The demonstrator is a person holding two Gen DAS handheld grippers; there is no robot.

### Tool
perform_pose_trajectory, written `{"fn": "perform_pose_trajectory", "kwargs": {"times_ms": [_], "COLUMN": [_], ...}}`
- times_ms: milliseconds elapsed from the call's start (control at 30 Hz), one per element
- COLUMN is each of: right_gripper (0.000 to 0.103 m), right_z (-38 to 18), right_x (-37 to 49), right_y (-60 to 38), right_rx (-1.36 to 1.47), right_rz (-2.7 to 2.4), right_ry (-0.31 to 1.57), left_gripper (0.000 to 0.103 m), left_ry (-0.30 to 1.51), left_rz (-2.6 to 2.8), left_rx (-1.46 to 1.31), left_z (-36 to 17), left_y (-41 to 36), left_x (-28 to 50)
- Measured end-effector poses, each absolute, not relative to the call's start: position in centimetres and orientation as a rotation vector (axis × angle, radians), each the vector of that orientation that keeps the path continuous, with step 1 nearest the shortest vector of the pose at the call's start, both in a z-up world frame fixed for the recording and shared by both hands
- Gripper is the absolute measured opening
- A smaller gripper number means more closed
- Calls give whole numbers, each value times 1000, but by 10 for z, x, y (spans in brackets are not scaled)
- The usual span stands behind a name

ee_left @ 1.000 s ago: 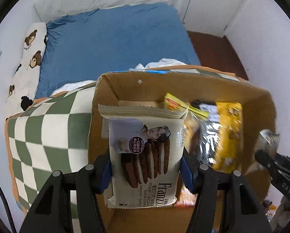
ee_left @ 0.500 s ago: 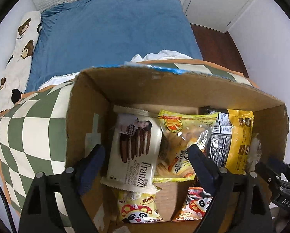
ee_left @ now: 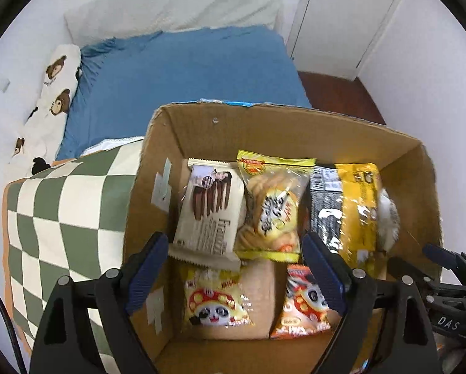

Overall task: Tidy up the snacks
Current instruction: 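Place both packets into the box and open both tools, then move both tools back toward the remaining snacks on the mat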

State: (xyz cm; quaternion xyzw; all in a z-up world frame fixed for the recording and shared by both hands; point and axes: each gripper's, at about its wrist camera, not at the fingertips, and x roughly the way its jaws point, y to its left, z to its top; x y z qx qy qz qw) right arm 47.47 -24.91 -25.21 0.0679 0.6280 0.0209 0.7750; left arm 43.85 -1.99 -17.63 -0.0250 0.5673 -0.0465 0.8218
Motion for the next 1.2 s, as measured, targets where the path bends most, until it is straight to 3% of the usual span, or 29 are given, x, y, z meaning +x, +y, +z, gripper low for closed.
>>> {"fn": "perform_pose_trajectory", "kwargs": {"times_ms": [900,1067,1200], "right_gripper": [97,97,97], "right_z": [-134,-145,-191], "right_x": [325,303,283], "right_y": [-236,-250,-274], "right_rx": [101,179,271], "right_rz": [59,55,16], "right_ry": [1033,1082,1215], "left_gripper": [88,88,88], "left_ry": [946,994,1086], "left_rz": [-123,-106,-45], "left_rx": [-54,-89,-132], "left_z": [-78,-89,-122], "left_y": [-12,2,25], "left_x": [291,273,260]}}
